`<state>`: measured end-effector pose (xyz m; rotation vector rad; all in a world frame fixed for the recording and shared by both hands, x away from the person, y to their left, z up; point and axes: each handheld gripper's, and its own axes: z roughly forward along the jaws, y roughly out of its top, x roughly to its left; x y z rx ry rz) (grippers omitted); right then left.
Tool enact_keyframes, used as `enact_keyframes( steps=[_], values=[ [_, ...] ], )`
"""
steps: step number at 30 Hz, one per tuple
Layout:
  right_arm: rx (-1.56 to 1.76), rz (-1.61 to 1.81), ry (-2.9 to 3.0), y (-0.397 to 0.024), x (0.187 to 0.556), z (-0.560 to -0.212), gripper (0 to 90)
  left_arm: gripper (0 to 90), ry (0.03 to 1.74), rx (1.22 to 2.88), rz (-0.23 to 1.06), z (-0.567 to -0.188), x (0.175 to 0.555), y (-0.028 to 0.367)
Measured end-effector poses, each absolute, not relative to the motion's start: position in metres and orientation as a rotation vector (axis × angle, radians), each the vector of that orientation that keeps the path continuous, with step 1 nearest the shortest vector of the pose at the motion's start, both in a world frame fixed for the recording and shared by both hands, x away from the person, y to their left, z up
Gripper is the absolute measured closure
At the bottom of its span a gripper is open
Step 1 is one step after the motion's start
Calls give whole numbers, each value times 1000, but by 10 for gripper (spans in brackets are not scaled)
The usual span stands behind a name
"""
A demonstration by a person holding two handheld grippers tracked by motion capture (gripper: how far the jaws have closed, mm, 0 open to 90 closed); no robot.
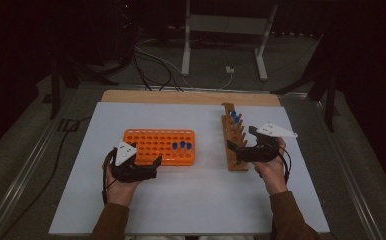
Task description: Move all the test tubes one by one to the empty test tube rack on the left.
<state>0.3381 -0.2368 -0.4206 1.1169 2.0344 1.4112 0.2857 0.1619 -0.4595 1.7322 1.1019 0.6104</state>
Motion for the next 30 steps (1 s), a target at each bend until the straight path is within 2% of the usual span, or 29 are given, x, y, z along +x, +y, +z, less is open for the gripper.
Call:
enact_keyframes(
  steps=[8, 15, 20, 22, 26, 30],
  values=[
    [1129, 1322, 2046, -230, 355, -428, 10, 7, 1119, 1710, 624, -459, 284, 171],
    [1182, 1249, 2052, -232, 378, -437, 84, 7, 1130, 1716, 622, -462, 285, 171],
    [1203, 1191, 2070, -231, 392, -443, 168, 7, 1131, 1724, 619, -463, 285, 168],
    [1218, 1176, 2061, -230, 397, -445, 240, 7, 1129, 1723, 620, -463, 285, 168],
    [1227, 1143, 2037, -229, 403, -445, 462, 7, 1132, 1724, 617, -464, 285, 169],
    [1234, 1115, 2019, -226, 409, -446, 577, 7, 1131, 1729, 616, -465, 285, 168]
  ],
)
